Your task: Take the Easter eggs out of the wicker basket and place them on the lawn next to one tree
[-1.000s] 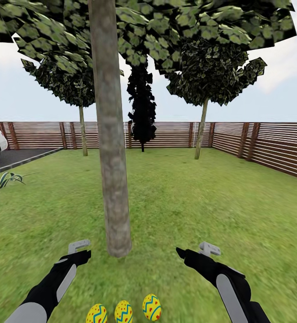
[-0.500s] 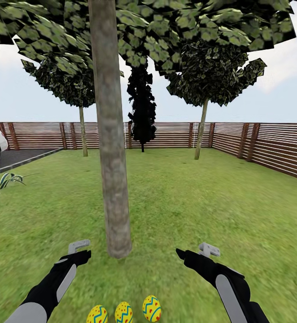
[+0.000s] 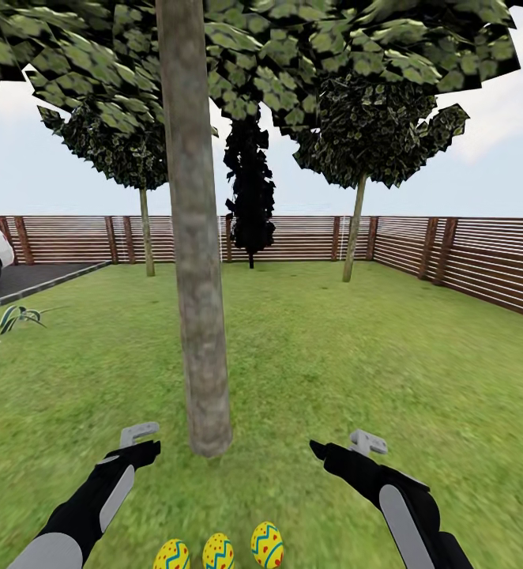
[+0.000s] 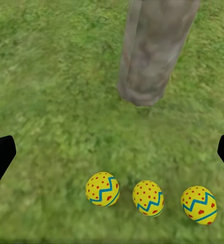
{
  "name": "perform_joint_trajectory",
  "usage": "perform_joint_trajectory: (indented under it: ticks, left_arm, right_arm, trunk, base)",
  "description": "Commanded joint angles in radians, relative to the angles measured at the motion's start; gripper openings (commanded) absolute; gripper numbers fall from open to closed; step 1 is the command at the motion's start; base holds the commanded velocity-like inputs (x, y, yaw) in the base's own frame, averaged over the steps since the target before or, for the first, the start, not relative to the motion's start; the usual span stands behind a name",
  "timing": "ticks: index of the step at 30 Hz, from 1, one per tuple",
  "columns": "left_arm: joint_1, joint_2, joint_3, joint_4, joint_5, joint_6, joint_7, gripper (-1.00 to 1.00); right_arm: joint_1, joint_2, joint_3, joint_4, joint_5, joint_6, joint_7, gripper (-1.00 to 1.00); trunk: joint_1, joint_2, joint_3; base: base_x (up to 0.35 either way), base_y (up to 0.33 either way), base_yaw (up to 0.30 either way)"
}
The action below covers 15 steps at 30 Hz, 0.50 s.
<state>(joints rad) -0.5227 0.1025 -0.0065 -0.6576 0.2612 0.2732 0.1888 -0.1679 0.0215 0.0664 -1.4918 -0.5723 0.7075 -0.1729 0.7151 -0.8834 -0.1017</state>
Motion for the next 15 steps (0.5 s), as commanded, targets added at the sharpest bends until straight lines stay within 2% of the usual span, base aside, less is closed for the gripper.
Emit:
perform_joint_trajectory:
  ticks: [1, 15]
  left_arm:
    - [0.000, 0.000, -0.001, -0.002, 0.013, 0.005, 0.005, 1.00]
    - [0.000, 0.001, -0.001, -0.004, 0.016, 0.006, 0.004, 1.00]
  right_arm:
    - [-0.001, 0.000, 0.001, -0.001, -0.011, 0.003, -0.010, 1.00]
    - [-0.001, 0.001, 0.001, 0.002, -0.007, 0.003, -0.010, 1.00]
  trunk:
    - [-0.004, 0.006, 0.002]
    - [-0.057, 0.104, 0.045]
  base:
    - [0.000, 0.000, 0.000]
    - [0.000, 0.000, 0.000]
